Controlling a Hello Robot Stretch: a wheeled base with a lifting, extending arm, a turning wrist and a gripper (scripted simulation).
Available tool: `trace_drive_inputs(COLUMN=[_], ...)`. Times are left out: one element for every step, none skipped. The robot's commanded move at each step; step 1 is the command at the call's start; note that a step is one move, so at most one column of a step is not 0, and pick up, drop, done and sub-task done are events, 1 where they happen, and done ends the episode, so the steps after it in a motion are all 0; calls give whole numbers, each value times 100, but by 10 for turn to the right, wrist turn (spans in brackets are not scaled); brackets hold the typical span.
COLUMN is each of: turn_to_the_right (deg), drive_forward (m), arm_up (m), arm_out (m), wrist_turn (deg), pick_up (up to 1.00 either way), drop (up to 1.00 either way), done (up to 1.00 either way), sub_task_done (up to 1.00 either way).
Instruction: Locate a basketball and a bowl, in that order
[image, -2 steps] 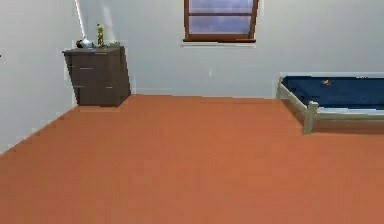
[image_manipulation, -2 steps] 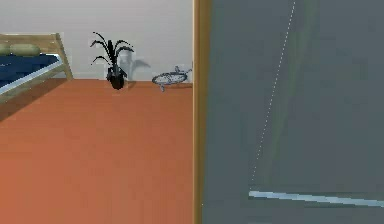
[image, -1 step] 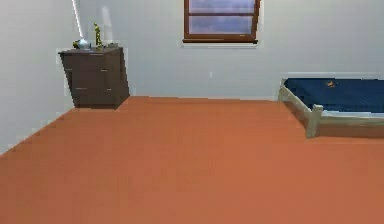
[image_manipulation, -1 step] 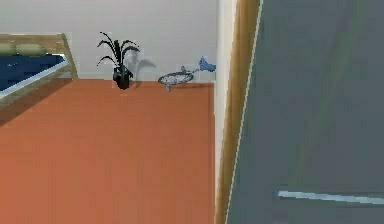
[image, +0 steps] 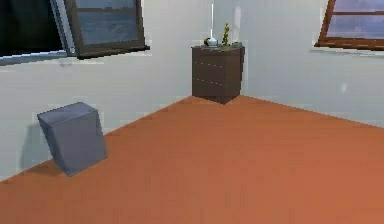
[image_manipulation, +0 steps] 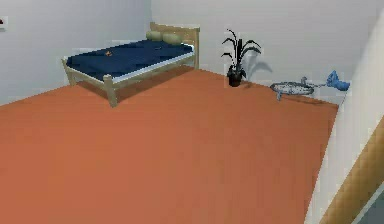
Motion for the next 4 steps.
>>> trace_drive_inputs(turn_to_the_right=[0,0,-450,0], drive_forward=[30,40,0,60], arm_up=[0,0,0,0], arm_out=[0,0,0,0], wrist_turn=[0,0,0,0], pick_up=[0,0,0,0], drop=[0,0,0,0], done=[0,0,0,0], sub_task_done=[0,0,0,0])
